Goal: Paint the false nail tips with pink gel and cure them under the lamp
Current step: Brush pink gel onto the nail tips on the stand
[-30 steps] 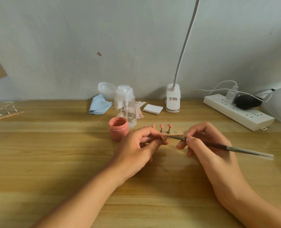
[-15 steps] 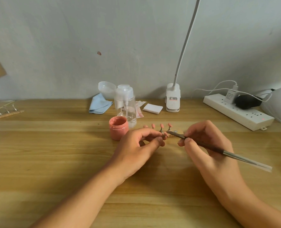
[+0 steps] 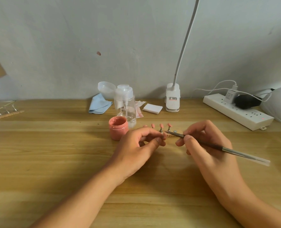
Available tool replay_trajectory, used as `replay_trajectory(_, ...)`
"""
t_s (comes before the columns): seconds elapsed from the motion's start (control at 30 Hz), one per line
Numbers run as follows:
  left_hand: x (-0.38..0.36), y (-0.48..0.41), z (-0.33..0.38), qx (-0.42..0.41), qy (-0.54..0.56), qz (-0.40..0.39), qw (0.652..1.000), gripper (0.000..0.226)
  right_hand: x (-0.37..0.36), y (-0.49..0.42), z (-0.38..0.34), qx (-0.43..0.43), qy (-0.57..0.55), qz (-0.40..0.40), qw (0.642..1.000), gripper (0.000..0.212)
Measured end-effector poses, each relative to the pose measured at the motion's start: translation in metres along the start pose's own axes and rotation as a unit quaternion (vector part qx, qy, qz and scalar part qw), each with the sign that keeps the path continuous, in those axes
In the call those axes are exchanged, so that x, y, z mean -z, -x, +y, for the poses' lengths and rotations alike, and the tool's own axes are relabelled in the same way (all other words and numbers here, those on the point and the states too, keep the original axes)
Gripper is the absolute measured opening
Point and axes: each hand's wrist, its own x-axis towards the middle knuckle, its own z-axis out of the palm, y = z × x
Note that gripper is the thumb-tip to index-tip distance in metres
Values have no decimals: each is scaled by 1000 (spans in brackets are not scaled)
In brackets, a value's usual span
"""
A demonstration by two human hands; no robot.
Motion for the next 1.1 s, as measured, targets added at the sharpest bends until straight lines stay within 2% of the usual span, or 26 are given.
replay_trajectory(0.53, 0, 1, 2, -1, 22, -9, 1000, 10, 0, 2, -3, -7, -32, -8, 999, 16)
replay_trajectory(1.1, 1, 1, 1, -6, 36, -16, 999, 9, 0, 3, -3, 24, -38, -4, 999, 8)
